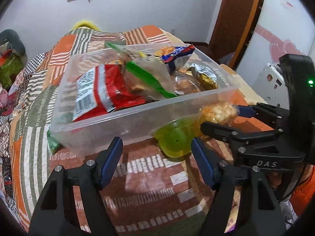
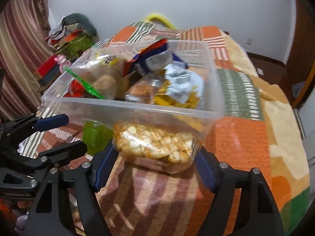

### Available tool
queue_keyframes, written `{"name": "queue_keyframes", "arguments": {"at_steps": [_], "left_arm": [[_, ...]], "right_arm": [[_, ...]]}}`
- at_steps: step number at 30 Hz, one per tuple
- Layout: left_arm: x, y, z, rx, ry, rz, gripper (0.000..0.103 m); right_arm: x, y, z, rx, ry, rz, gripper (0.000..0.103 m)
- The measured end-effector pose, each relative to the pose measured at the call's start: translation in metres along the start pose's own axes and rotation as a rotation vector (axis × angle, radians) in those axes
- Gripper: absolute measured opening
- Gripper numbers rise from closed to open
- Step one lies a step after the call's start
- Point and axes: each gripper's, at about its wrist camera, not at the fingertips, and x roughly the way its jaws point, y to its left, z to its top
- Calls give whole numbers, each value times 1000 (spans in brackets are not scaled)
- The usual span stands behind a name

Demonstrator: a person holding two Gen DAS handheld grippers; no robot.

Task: Organize snacks
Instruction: 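Grasp the green jelly cup with left gripper while right gripper grasps the bag of puffs, then lower jelly cup with left gripper while right gripper lowers puff bag into the box, release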

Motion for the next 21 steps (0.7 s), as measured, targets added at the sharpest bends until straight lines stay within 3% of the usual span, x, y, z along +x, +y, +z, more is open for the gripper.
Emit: {"name": "queue_keyframes", "arguments": {"at_steps": [5, 13, 16, 21], "left_arm": [[12, -13, 7, 12, 22, -18, 70], [36, -22, 8, 0, 106, -41, 56], [37, -16, 7, -52, 117, -90, 50], [30, -18, 1, -36, 93, -65, 49]], "right_arm": [[-11, -15, -5, 7, -15, -11, 71], [-25, -27, -15, 17, -40, -10, 71], [-26, -24, -15, 5, -45, -14, 71], [-29, -23, -13, 1, -54, 0, 71]]}}
